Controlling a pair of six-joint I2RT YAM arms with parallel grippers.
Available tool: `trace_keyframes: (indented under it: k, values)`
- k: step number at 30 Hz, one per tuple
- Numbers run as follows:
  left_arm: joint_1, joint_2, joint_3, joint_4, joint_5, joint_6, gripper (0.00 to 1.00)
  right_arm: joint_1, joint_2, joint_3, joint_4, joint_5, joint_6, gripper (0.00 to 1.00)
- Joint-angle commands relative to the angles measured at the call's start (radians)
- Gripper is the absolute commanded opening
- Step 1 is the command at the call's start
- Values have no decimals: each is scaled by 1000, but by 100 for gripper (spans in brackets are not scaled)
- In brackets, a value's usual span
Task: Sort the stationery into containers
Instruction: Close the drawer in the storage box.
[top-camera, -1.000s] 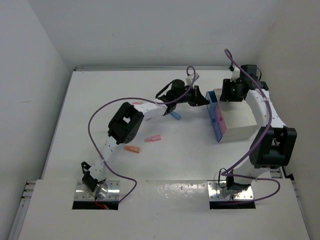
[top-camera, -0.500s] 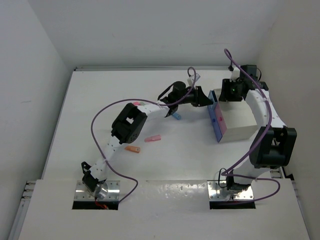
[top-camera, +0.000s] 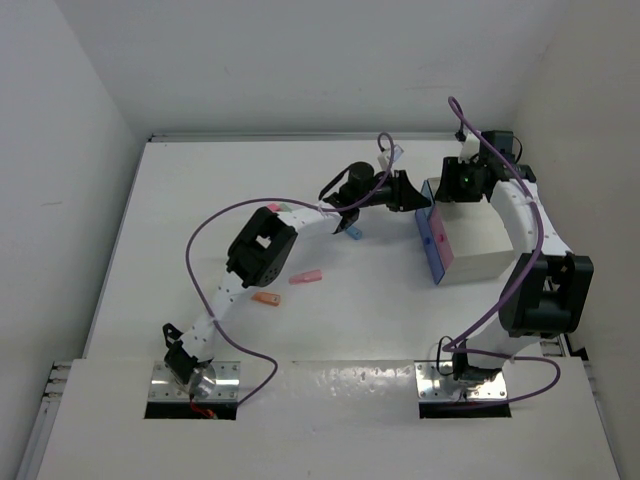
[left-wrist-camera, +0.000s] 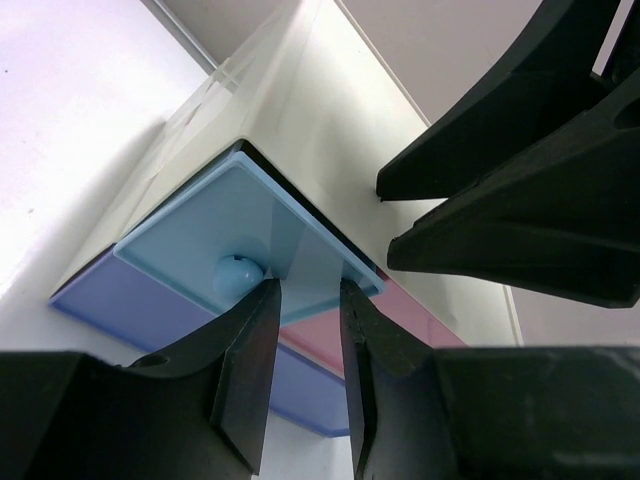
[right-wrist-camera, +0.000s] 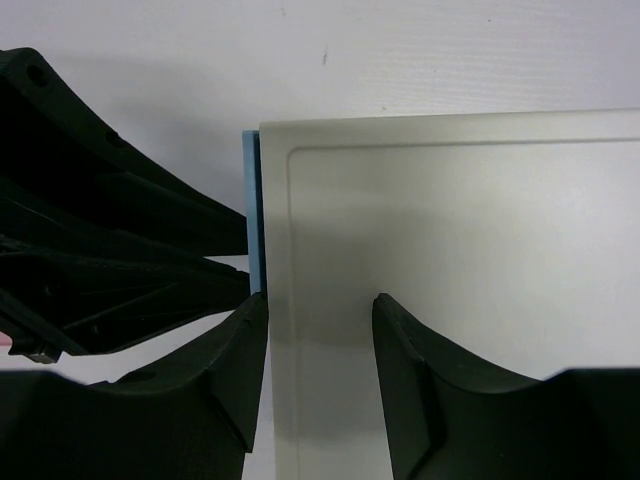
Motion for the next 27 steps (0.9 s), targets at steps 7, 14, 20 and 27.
trace_keyframes:
  k: [7, 14, 20, 27]
  values:
    - [-19, 37, 59, 17, -19, 5, 36, 15, 67, -66, -139, -38, 18, 45]
    - [-19, 45, 74, 15, -33, 5, 36, 15, 70, -65, -141, -49, 21, 44]
    - [-19, 49, 79, 23, -28, 2, 39, 15, 67, -69, -147, -50, 23, 43]
    - [-19, 78, 109, 31, -30, -15, 40, 15, 61, -55, -172, -50, 24, 43]
